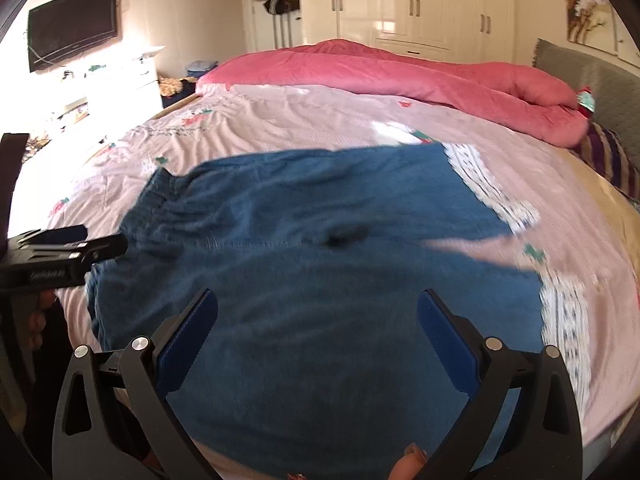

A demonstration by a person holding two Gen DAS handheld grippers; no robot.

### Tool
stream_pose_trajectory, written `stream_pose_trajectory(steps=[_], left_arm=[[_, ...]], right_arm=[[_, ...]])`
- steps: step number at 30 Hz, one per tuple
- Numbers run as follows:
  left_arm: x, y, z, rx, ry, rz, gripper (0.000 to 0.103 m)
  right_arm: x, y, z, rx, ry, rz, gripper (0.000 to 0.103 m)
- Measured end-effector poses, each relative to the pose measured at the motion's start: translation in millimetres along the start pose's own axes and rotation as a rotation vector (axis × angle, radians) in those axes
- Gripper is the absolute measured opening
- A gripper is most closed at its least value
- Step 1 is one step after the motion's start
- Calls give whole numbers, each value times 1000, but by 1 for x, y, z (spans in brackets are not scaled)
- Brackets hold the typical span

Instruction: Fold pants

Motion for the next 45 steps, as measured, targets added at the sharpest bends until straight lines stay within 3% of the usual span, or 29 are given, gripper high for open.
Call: stream_pose_trajectory(steps=[7, 8, 10, 13, 16, 18, 19, 20, 21, 24, 30, 35, 37, 38, 39, 42, 45], left_arm=[[-41, 49, -48, 11, -26, -40, 95], [-44, 59, -51, 43, -31, -57, 95], [-51, 79, -55, 87, -42, -86, 95], [-58, 92, -56, 74, -7, -79, 92], [-68, 106, -52, 115, 11, -87, 72], [-72, 113, -50, 124, 23, -91, 52], [-74, 118, -51, 145, 20, -94, 49], [-75, 121, -51, 161, 17, -98, 40], [-75, 124, -51, 176, 14, -105, 25], [-74, 125, -56, 209, -7, -92, 15], [-83, 89, -65, 266, -20, 50, 14], [-84, 71, -62, 300, 4, 114, 14], [-83, 67, -59, 302, 16, 126, 14], [-83, 65, -58, 302, 26, 139, 14], [-85, 65, -60, 302, 25, 141, 14], [-86, 61, -61, 309, 11, 157, 14], [-86, 58, -59, 273, 29, 170, 14]], right_arm=[[-50, 50, -7, -45, -38, -63, 99], [-57, 60, -9, -48, -54, -73, 99], [-67, 77, -11, -23, -85, -86, 99], [-84, 105, -17, 9, -159, -97, 99], [-97, 126, -21, 7, -199, -111, 99], [-106, 138, -25, 1, -228, -113, 99], [-111, 143, -29, -3, -247, -114, 99], [-115, 151, -33, -11, -274, -118, 99], [-117, 155, -37, -16, -297, -122, 99], [-124, 173, -48, -38, -379, -144, 99], [-130, 211, -79, -67, -593, -222, 99], [-120, 240, -103, -108, -787, -324, 99], [-120, 246, -109, -137, -802, -342, 98], [-121, 247, -109, -167, -786, -364, 93], [-121, 247, -110, -201, -770, -380, 71], [-123, 238, -110, -296, -737, -386, 33], [-125, 221, -110, -337, -721, -346, 11]])
Point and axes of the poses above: each gripper's, at about its wrist camera, not at the fingertips, and y roughly the way its jaws point, z to its right, x to its underside, the point moved 4 cm from there along y, roughly the way its jaws point, and after that the axes turned 9 degrees about y, right-handed, at the moved point
